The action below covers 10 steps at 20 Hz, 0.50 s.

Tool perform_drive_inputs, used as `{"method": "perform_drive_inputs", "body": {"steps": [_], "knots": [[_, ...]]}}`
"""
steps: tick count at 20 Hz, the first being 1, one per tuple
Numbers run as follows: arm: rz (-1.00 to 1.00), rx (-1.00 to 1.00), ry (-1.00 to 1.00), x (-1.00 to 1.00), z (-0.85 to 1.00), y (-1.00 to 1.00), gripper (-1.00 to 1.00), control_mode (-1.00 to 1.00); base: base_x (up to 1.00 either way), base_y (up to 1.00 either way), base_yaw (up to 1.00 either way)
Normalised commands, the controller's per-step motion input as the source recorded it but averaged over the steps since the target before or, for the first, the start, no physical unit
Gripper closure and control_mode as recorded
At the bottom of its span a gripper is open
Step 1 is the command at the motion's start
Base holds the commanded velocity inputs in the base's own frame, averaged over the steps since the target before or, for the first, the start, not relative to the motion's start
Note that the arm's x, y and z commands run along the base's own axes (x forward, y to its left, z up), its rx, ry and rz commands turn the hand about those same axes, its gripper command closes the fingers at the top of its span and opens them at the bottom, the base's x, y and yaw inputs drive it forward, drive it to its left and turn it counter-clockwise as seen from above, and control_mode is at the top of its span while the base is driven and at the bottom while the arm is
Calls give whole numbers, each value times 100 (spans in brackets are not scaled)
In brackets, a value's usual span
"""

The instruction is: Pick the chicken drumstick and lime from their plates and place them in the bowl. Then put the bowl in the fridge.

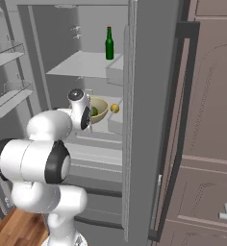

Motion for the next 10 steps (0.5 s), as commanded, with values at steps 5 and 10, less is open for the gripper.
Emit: {"method": "perform_drive_inputs", "body": {"steps": [5, 10], "knots": [[0, -3, 0, 24, -15, 11, 100, -100, 0, 0, 0], [0, 0, 0, 36, -10, 8, 100, -100, 0, 0, 0]]}}
